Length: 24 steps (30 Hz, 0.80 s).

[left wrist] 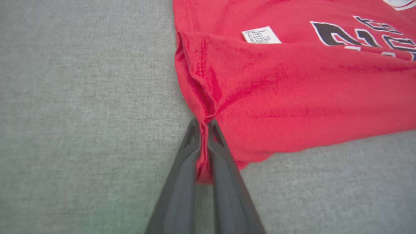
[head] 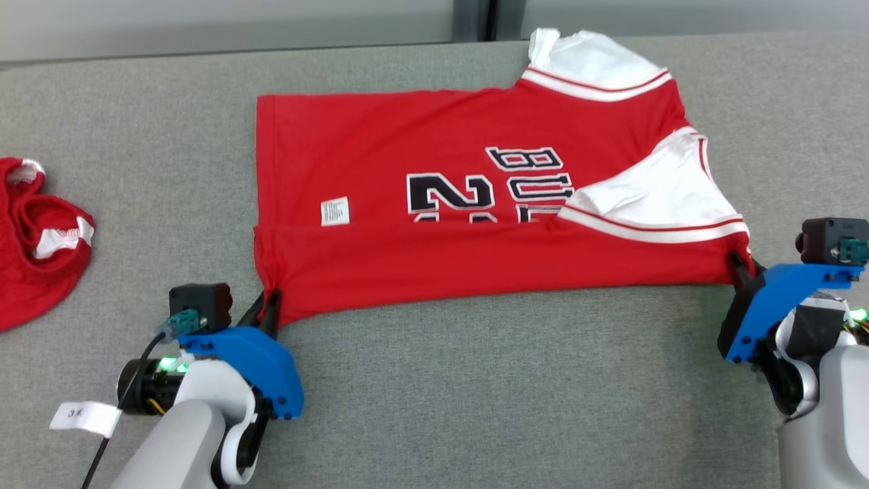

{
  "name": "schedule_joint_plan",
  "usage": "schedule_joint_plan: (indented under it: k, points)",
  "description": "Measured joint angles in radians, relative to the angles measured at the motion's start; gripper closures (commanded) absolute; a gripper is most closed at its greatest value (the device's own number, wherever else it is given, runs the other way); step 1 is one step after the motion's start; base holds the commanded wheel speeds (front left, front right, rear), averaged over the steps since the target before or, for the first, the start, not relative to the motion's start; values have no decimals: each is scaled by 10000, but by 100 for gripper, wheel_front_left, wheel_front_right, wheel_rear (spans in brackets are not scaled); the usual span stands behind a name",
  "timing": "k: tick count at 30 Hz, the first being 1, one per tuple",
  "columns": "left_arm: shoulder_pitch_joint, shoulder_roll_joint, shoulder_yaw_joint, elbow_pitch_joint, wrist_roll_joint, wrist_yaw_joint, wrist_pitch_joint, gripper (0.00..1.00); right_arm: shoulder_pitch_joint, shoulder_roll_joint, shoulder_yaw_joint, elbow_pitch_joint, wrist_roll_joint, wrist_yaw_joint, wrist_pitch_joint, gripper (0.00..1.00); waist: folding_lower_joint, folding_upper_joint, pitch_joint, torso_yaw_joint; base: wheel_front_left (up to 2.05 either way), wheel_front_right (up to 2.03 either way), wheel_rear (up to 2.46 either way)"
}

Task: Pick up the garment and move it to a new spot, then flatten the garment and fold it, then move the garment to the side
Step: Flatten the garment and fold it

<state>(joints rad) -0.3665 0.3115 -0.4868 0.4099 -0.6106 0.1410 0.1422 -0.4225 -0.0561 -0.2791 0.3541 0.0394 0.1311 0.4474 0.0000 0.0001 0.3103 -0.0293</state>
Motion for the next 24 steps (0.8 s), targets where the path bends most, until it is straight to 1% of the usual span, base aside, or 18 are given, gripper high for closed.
schedule_joint_plan:
  k: [4,8,12,15,18,19,20,21,24]
  points:
    - [596,374,88,-656,-180,36,265,100,715,23,111,-928,268,0,353,100,0,0,-319,-107,0,0,0]
    - [1332,782,221,-1682,-401,232,606,100,1638,56,157,-2000,564,0,746,100,0,0,-634,-196,0,0,0]
    - [2304,1177,217,-2732,-499,646,1145,100,2676,81,167,-2878,1049,0,1099,100,0,0,-829,-249,0,0,0]
    - [3030,1402,230,-3444,-600,1011,1478,100,3359,82,247,-3181,1586,0,1252,100,0,0,-874,-274,0,0,0]
    - [3574,1486,244,-3967,-725,1260,1645,100,3859,79,245,-3333,1929,-2,1298,100,0,0,-885,-254,0,0,0]
    - [3674,1490,240,-4094,-779,1292,1645,78,3963,79,244,-3329,1973,-2,1323,100,0,0,-888,-239,0,0,0]
    - [3727,1507,219,-4157,-767,1312,1651,28,4057,79,261,-3323,2069,-2,1323,76,0,0,-887,-234,0,0,0]
    - [3758,1536,209,-4209,-757,1312,1653,0,4078,81,261,-3294,2161,-2,1317,0,0,0,-887,-237,0,0,0]
    - [3802,1542,209,-4289,-777,1327,1720,0,4046,73,316,-3327,2098,-6,1315,0,0,0,-900,-274,0,0,0]
